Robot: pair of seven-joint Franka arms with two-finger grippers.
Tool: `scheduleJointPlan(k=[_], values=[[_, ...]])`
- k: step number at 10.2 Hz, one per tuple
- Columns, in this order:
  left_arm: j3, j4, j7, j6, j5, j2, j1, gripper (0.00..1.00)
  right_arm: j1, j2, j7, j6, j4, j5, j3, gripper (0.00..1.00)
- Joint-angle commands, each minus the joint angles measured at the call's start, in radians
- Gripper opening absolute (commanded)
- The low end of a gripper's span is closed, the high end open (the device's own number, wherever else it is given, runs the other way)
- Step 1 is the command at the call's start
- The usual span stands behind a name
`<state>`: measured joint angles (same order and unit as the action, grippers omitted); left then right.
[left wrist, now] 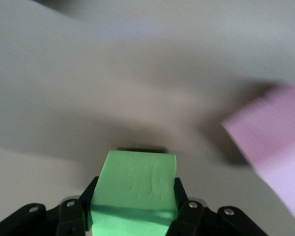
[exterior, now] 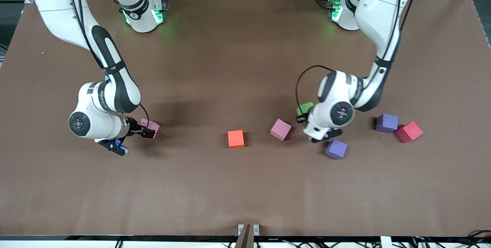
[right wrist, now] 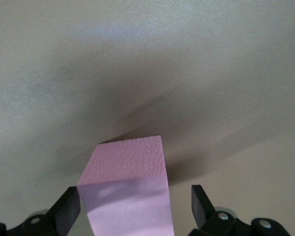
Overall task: Arrange blocks into number 1
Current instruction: 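Lift the green cube with the left gripper while the right gripper grasps pink, then place the green cube mid-table with the left gripper while the right lifts pink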
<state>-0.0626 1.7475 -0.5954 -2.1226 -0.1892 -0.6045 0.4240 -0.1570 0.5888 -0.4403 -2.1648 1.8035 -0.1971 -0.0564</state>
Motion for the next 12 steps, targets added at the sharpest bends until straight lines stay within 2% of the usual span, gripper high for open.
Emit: scheduleJointPlan(k=[1,3,4,6,7,9,12], values=[[-0.127,0.021,-0.064,0.000,-0.004,0.090,0.027,0.00,0.008,0.022,0.031,-0.010,-0.016,-0.024,0.003,0.98],[-0.244,0.020,-0.101,0.000,0.032,0.118,0.029,0.00,0.007,0.025,0.031,-0.010,-0.019,-0.024,0.003,0.80],[-0.296,0.021,-0.109,0.000,0.062,0.114,0.033,0.00,0.007,0.029,0.031,-0.010,-0.019,-0.024,0.003,0.75],[-0.347,0.027,-0.095,-0.002,0.068,0.094,0.068,0.00,0.007,0.029,0.031,-0.009,-0.027,-0.025,0.003,0.65],[-0.371,0.041,-0.107,-0.003,0.068,0.091,0.078,0.00,0.008,0.031,0.031,-0.009,-0.027,-0.025,0.003,0.61],[-0.401,0.073,-0.115,-0.008,0.068,0.085,0.113,0.00,0.005,0.029,0.029,-0.003,-0.039,-0.025,0.003,0.61],[-0.396,0.070,-0.202,-0.051,0.066,0.014,0.234,0.00,-0.007,-0.016,0.031,0.010,-0.046,-0.024,0.003,0.61]])
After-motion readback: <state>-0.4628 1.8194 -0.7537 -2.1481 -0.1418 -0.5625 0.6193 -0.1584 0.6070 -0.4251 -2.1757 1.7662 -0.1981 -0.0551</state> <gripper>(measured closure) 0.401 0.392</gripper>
